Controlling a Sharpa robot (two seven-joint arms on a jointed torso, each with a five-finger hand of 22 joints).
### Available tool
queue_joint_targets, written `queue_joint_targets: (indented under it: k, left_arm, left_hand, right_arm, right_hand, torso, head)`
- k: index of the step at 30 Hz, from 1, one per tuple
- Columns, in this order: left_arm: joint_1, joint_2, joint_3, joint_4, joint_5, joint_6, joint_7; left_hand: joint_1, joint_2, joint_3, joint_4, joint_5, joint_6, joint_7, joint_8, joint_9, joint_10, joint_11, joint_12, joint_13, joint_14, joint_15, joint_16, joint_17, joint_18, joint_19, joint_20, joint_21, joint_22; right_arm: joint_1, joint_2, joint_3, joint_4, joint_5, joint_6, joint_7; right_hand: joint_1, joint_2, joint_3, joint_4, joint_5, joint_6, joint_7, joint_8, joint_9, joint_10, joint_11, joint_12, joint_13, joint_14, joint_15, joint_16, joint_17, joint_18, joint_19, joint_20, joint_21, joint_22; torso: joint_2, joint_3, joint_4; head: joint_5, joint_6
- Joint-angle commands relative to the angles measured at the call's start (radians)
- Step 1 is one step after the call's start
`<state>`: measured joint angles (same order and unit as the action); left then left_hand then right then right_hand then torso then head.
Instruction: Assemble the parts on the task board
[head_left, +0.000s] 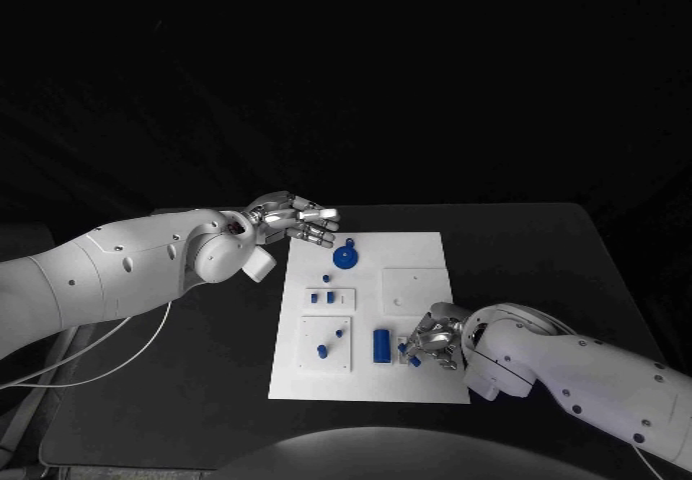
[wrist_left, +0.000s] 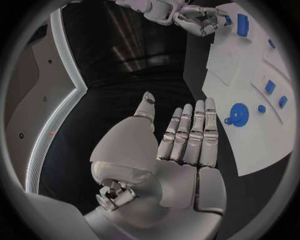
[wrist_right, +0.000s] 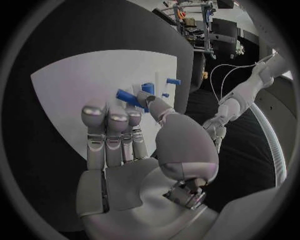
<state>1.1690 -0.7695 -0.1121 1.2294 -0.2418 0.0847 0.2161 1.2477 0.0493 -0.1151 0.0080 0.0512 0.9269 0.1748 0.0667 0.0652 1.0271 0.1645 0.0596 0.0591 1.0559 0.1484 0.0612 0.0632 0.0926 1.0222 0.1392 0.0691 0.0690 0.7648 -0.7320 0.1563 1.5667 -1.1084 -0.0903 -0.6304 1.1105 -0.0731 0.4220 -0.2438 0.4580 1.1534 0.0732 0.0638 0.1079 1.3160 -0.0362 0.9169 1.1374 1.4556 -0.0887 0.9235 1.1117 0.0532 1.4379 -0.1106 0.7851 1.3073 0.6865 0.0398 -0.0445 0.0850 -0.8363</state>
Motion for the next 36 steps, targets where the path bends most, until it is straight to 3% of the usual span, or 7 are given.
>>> queue_joint_targets:
  k: [1,4,5,12,17,21,36]
  left_arm:
    - [0.0,0.002,0.0,0.001,0.005,0.038,-0.016]
    - [0.0,0.001,0.0,0.001,0.005,0.039,-0.017]
    - [0.0,0.001,0.0,0.001,0.006,0.039,-0.018]
    - [-0.001,0.0,0.0,0.001,0.014,0.042,-0.02]
    - [-0.001,-0.001,0.0,0.005,0.031,0.046,-0.025]
    - [-0.001,0.0,0.0,0.005,0.041,0.051,-0.028]
    - [-0.001,-0.004,0.0,0.008,0.046,0.058,-0.034]
  left_hand:
    - [-0.007,-0.001,-0.002,0.005,-0.005,-0.007,-0.001,-0.002,0.0,-0.006,0.001,0.0,0.0,0.0,0.008,0.003,0.0,-0.009,0.001,0.002,-0.001,0.0]
    - [-0.007,-0.002,-0.003,0.007,-0.005,-0.007,-0.001,-0.002,0.0,-0.006,0.001,0.0,0.0,0.0,0.008,0.003,0.0,-0.01,0.001,0.001,-0.001,0.0]
    - [-0.009,-0.002,-0.004,0.009,-0.005,-0.007,-0.001,-0.002,0.0,-0.007,0.001,0.0,0.0,-0.001,0.008,0.003,0.0,-0.01,0.001,0.001,-0.001,0.0]
    - [-0.019,-0.007,-0.013,0.022,-0.005,-0.014,0.0,-0.003,-0.001,-0.009,0.002,0.0,0.0,-0.001,0.008,0.003,0.0,-0.011,0.0,0.0,-0.001,0.0]
    - [-0.021,-0.007,-0.017,0.033,-0.005,-0.016,0.0,-0.003,-0.001,-0.01,0.002,0.0,0.0,-0.002,0.008,0.003,0.0,-0.012,0.0,0.0,-0.001,0.0]
    - [-0.022,-0.008,-0.017,0.035,-0.005,-0.016,0.001,-0.003,-0.001,-0.011,0.002,0.0,0.0,-0.002,0.008,0.003,0.0,-0.012,0.0,0.0,-0.001,0.0]
    - [-0.015,-0.01,-0.017,0.047,-0.005,-0.019,0.001,-0.003,-0.001,-0.012,0.003,0.0,0.0,-0.002,0.008,0.003,0.0,-0.012,-0.001,0.0,-0.001,0.0]
  right_arm:
    - [0.004,0.007,0.0,-0.014,-0.009,0.024,-0.002]
    - [0.007,0.012,0.0,-0.026,-0.041,0.061,-0.026]
    - [0.007,0.013,0.0,-0.029,-0.053,0.073,-0.033]
    - [0.009,0.025,0.0,-0.041,-0.108,0.119,-0.057]
    - [0.009,0.025,0.0,-0.043,-0.12,0.143,-0.062]
    - [0.01,0.029,0.0,-0.047,-0.124,0.144,-0.062]
    - [0.009,0.053,-0.007,-0.061,-0.139,0.125,-0.053]
  right_hand:
    - [-0.006,0.008,-0.016,0.008,-0.022,0.009,-0.003,0.0,0.003,0.002,0.001,-0.003,-0.002,0.003,-0.001,-0.004,0.002,0.007,0.011,0.0,-0.005,0.089]
    - [-0.013,0.011,-0.034,0.027,-0.063,0.011,-0.006,-0.001,0.004,0.003,0.001,-0.002,-0.002,0.003,0.0,-0.004,0.002,0.006,0.012,0.001,-0.009,0.088]
    - [-0.033,0.015,-0.045,0.05,-0.089,0.013,-0.01,-0.001,0.005,0.004,0.001,-0.003,-0.004,0.004,0.0,-0.003,0.003,0.006,0.013,0.002,-0.009,0.088]
    - [-0.051,0.014,-0.054,0.099,-0.131,0.037,-0.021,0.0,0.008,0.015,-0.004,-0.002,-0.007,0.006,-0.003,0.0,0.003,0.001,0.018,-0.001,-0.008,0.09]
    - [-0.101,-0.003,-0.056,0.165,-0.163,0.048,-0.027,-0.001,0.008,0.02,-0.006,-0.004,-0.011,0.006,-0.003,0.001,0.003,-0.002,0.021,-0.002,-0.009,0.091]
    - [-0.102,-0.023,-0.043,0.208,-0.182,0.056,-0.029,0.0,0.008,0.022,-0.007,-0.006,-0.013,0.006,-0.004,0.001,0.002,-0.003,0.023,-0.003,-0.012,0.091]
    - [-0.087,-0.028,-0.035,0.209,-0.19,0.06,-0.03,0.0,0.01,0.023,-0.008,-0.003,-0.011,0.006,-0.005,0.001,0.001,-0.003,0.025,-0.004,-0.011,0.092]
  torso:
    - [-0.001,-0.0012,0.0005]
    - [-0.001,-0.0014,-0.0001]
    - [-0.001,-0.0017,-0.0001]
    - [0.0,0.0002,-0.0008]
    - [0.0,0.0001,0.0009]
    - [0.0,0.0,-0.0012]
    - [0.0,0.0001,-0.001]
  head:
    - [0.001,-0.003]
    - [0.001,-0.004]
    - [0.002,-0.004]
    - [0.006,-0.005]
    - [0.008,-0.008]
    - [0.011,-0.008]
    - [0.02,-0.01]
